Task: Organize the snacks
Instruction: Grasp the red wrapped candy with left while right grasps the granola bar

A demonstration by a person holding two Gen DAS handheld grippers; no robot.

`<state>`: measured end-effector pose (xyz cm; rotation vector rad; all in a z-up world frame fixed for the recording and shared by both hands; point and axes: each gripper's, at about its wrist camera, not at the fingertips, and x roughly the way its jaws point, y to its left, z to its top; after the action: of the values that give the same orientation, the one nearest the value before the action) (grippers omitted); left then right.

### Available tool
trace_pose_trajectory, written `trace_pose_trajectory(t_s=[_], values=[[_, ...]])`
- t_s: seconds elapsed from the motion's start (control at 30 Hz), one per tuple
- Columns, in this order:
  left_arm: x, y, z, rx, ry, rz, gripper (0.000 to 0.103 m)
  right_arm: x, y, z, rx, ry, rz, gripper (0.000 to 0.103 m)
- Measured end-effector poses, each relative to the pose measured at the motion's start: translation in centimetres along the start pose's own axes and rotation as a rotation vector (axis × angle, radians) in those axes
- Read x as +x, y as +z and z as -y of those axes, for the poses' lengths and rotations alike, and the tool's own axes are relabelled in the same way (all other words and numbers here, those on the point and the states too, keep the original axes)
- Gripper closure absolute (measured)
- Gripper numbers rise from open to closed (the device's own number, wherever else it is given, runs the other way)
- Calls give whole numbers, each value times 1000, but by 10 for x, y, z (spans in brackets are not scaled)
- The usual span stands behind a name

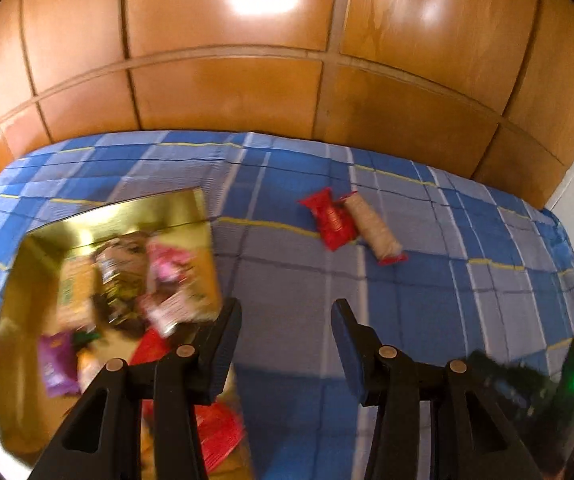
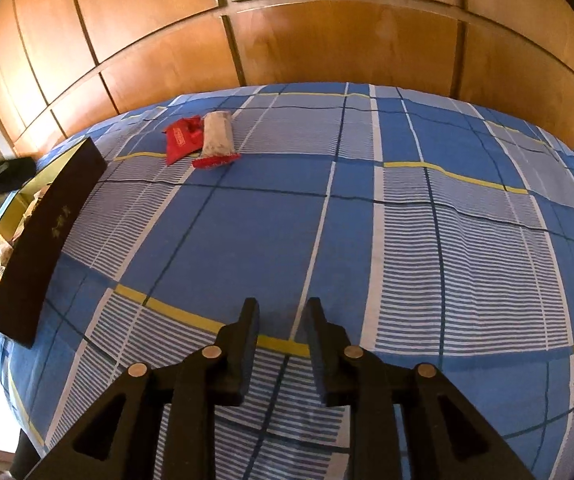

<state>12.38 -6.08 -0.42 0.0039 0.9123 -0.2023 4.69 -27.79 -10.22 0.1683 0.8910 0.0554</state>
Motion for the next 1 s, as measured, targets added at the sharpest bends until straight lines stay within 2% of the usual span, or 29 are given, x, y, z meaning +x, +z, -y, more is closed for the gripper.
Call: trace_pose_trajectory(t_s=[0.27,0.53,0.7,0.8,0.83,0.9,1.0], values=[[72,38,22,-49,-26,-108,55,1,-2,8,20,53,28,76],[125,71,33,-98,-7,-120,50,2,-3,9,17,76,38,73],[155,85,35,-103,44,-126,49,3,-3,8,9,75,41,71],[172,88,28,-128,33,-150,57,4,0,7,12,70,32,72],[171,89,28,-124,33,-129,77,4,2,7,18,71,29,72],[166,86,26,-116,23,-125,79,5,8,7,30,91,23,76],[151,73,22,-110,8,-124,80,6,24,5,32,111,43,76]])
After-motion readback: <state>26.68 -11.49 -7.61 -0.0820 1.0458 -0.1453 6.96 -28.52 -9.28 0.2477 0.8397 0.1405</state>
